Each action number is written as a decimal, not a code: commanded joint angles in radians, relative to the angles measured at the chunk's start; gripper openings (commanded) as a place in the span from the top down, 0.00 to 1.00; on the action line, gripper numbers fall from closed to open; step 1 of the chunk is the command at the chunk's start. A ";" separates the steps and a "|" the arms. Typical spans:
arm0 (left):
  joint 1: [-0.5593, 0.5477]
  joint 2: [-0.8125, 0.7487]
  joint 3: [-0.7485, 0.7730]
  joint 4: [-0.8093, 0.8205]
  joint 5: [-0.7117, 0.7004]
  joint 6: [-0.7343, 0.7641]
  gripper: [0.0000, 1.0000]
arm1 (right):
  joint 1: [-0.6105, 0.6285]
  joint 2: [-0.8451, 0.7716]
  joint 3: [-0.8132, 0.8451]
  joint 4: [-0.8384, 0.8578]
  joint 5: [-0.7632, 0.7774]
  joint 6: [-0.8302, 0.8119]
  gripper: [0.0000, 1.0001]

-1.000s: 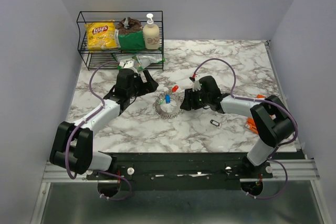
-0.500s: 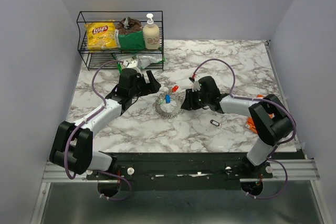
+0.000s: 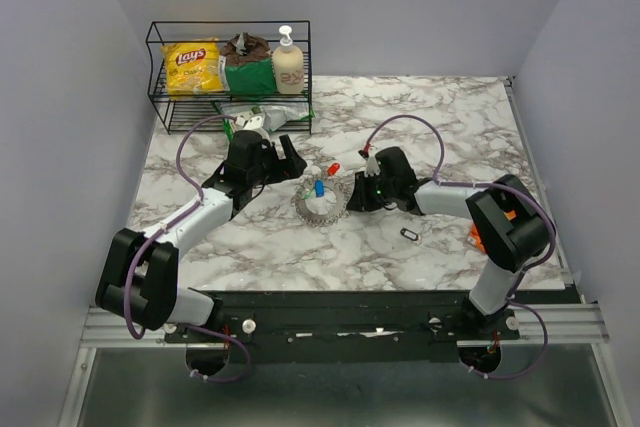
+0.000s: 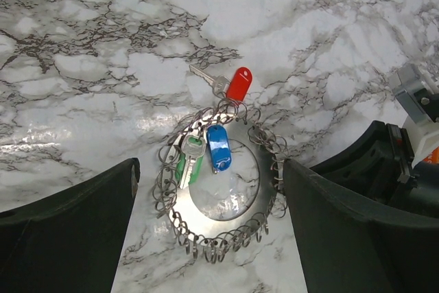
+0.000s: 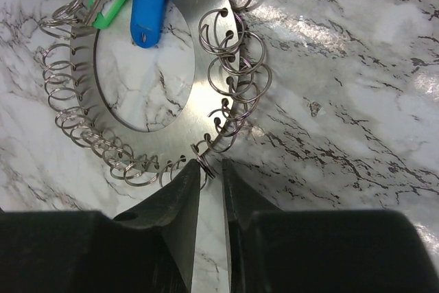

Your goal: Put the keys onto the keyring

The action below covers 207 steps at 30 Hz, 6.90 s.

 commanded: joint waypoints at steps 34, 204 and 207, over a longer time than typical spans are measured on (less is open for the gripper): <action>-0.006 0.016 0.197 -0.364 0.092 0.053 0.06 | 0.062 -0.366 -0.084 -0.338 0.062 0.129 0.44; -0.112 0.438 0.442 -0.366 -0.022 0.278 0.37 | -0.136 0.156 0.580 -0.656 -0.099 -0.055 0.50; -0.124 0.470 0.471 -0.376 -0.028 0.304 0.38 | -0.151 0.146 0.569 -0.658 -0.103 -0.060 0.50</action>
